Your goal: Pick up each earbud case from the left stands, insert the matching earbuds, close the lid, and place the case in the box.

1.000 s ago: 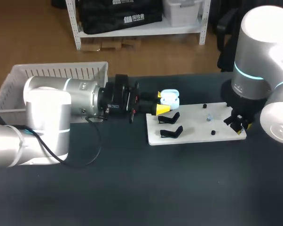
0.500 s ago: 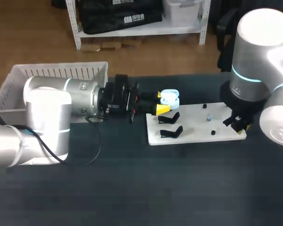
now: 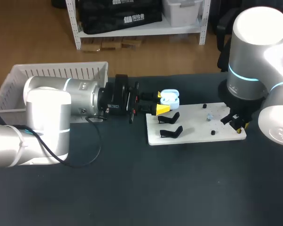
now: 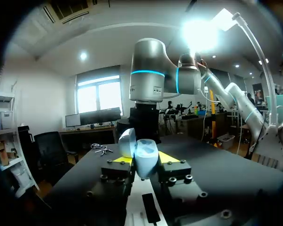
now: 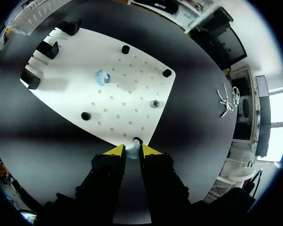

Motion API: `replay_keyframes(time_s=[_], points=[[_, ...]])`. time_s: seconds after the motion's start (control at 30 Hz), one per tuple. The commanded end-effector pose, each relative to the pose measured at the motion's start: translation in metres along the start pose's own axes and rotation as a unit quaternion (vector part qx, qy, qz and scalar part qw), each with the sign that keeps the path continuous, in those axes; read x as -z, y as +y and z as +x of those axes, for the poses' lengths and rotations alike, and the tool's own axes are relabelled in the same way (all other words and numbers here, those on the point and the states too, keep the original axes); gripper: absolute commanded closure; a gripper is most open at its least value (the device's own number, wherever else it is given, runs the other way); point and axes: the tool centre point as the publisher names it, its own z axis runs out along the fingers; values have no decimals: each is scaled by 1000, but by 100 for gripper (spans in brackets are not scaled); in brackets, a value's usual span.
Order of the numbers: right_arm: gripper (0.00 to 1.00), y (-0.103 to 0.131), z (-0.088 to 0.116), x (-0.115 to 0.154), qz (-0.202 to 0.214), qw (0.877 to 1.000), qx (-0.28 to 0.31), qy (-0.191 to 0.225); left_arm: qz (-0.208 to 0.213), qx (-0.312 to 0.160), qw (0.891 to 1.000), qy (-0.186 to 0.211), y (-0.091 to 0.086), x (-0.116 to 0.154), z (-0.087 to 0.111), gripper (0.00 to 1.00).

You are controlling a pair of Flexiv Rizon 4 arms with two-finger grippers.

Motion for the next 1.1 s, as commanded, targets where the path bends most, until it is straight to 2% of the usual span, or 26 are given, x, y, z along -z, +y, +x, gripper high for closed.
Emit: replay_keyframes(time_s=[0.03,0.2,0.3,0.47,0.57,0.8,0.97,1.1], points=[[100,8,7,27,5,1000,-25,-4,-2,-1,1000,-1,-1,-1,1,100],[100,16,5,59,8,998,-69,2,-2,-1,1000,-1,-1,-1,1,100],[100,29,0,84,6,996,-89,3,-2,-1,1000,-1,-1,-1,1,100],[100,56,-18,131,-3,992,-127,-6,-2,-1,1000,-1,-1,-1,1,100],[100,76,-29,152,-1,991,-137,8,-2,-1,1000,-1,-1,-1,1,100],[100,113,-53,179,1,989,-144,23,-2,-1,1000,-1,-1,-1,1,100],[100,140,-67,188,-9,991,-134,23,-2,-1,1000,-1,-1,-1,1,100],[100,150,-73,190,-12,992,-122,30,-2,-1,1000,-1,-1,-1,1,100]])
